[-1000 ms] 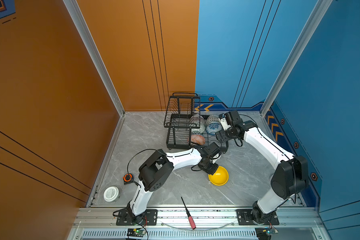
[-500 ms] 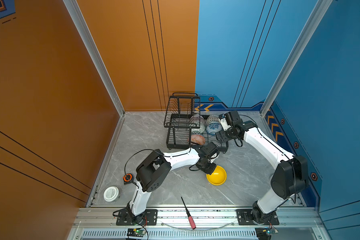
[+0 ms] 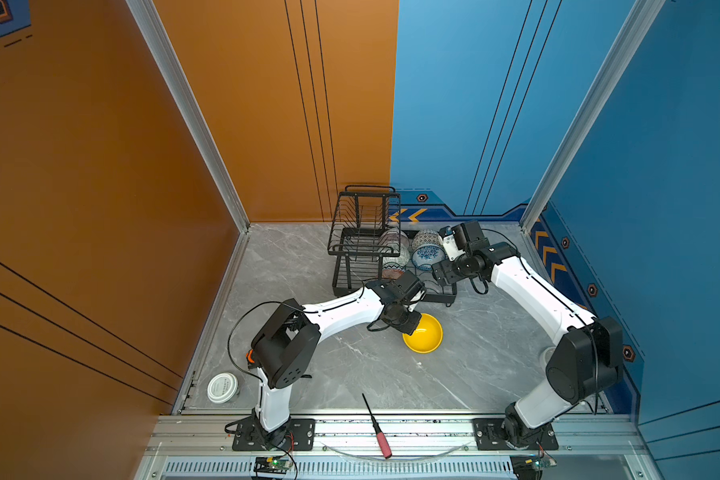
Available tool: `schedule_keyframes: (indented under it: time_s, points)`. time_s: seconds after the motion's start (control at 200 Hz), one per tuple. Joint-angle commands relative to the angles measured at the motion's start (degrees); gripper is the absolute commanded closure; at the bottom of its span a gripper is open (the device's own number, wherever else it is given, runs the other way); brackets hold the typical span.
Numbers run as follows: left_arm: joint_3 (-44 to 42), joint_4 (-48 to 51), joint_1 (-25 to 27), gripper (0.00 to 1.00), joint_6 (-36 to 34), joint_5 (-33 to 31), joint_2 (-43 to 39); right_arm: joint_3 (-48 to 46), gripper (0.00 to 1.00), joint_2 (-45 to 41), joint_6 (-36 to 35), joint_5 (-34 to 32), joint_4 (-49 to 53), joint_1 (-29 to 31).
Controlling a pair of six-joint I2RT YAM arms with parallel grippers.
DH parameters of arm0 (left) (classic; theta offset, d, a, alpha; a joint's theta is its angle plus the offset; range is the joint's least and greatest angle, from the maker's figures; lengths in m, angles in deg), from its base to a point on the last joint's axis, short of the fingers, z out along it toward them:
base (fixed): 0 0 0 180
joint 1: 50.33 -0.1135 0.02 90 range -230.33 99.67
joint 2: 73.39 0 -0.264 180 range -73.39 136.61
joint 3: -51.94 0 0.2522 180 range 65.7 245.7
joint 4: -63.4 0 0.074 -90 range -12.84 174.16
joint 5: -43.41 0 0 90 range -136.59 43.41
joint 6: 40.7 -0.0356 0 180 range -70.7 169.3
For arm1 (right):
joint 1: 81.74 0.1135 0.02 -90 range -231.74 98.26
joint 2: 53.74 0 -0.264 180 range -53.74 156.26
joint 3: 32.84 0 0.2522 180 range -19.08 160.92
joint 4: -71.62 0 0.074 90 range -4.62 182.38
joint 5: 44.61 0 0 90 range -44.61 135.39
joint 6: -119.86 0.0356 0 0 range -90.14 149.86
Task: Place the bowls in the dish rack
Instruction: 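Lift and tilt the yellow bowl up toward the rack with the left gripper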
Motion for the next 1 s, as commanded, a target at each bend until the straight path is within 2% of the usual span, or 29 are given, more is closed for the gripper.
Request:
schedule_keyframes:
  time_s: [0.0, 0.496, 0.656, 0.996]
  points:
    - [0.07, 0.13, -1.04, 1.0, -0.36, -2.02, -2.7, -0.84, 0.0, -2.88, 1.68, 1.77, -0.5, 0.48]
    - [5.21, 1.01, -3.11, 1.0, -0.71, -7.51, -8.15, -2.7, 0.0, -8.84, 3.48, 2.64, 0.12, 1.57]
    - [6.23, -1.53, -3.83, 1.0, 0.36, -9.3, -8.6, -2.84, 0.0, -10.79, 4.73, 3.12, 0.2, 1.57]
    - [9.32, -3.73, -4.15, 1.0, 1.88, -17.39, -7.18, -4.41, 0.01, -13.93, 8.63, 6.66, -0.48, 2.84]
